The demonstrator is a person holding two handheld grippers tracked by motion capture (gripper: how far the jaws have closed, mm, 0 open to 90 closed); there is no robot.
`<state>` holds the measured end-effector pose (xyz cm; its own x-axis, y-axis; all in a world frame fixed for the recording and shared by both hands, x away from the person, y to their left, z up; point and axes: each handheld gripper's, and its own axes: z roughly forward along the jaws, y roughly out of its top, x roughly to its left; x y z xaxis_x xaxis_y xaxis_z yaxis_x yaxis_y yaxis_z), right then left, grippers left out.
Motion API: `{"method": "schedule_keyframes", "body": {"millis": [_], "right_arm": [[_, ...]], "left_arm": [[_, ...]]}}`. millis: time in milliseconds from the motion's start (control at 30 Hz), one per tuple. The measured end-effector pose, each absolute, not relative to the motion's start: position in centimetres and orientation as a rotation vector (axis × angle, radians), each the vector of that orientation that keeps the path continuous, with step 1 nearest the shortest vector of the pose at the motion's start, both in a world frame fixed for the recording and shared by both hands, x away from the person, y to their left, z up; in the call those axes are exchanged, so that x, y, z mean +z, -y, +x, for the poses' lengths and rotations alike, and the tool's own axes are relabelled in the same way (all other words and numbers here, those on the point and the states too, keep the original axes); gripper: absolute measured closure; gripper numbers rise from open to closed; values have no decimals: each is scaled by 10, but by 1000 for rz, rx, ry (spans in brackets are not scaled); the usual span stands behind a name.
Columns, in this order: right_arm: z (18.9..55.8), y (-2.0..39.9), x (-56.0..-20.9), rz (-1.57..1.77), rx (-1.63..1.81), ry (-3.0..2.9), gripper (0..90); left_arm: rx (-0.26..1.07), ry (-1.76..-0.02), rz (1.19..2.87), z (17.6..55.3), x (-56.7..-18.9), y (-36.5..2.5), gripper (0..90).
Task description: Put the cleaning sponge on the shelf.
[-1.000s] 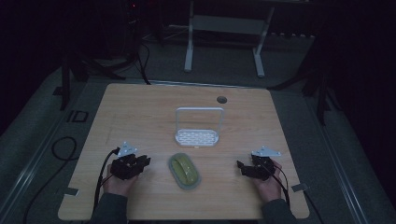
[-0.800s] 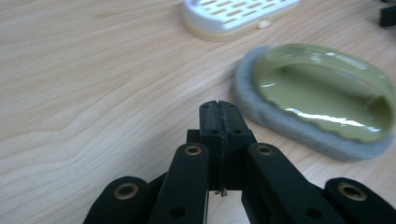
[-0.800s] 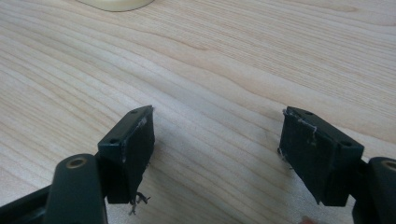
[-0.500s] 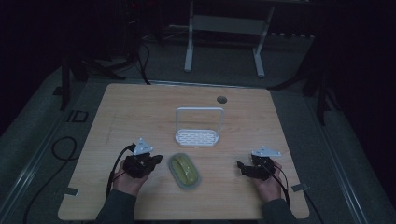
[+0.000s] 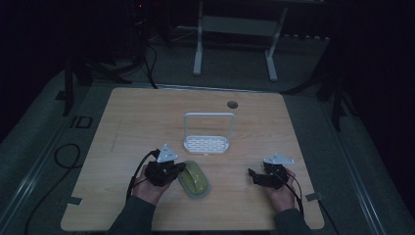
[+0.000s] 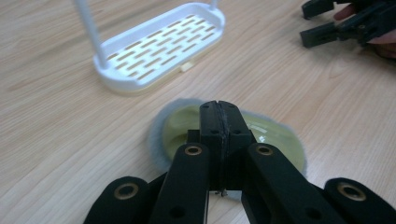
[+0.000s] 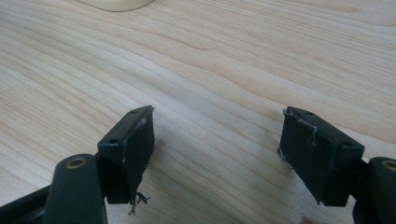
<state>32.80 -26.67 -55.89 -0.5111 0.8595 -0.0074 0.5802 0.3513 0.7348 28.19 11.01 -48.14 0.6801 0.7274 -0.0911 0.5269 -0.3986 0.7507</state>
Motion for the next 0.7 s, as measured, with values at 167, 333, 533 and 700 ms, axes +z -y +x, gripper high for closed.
{"method": "schedule_keyframes", "body": {"millis": [167, 333, 533, 700], "right_arm": [[328, 267, -559, 1261, 969, -2227, 257], [328, 267, -559, 1261, 969, -2227, 256], [328, 267, -559, 1261, 970, -2227, 256], [328, 267, -559, 1261, 969, -2227, 255]], "left_arm": [[299, -916, 2121, 282, -483, -94, 900], [277, -874, 2149, 283, -485, -77, 900], [248, -844, 2172, 284, -490, -63, 900], [224, -829, 2191, 283, -495, -56, 900]]}}
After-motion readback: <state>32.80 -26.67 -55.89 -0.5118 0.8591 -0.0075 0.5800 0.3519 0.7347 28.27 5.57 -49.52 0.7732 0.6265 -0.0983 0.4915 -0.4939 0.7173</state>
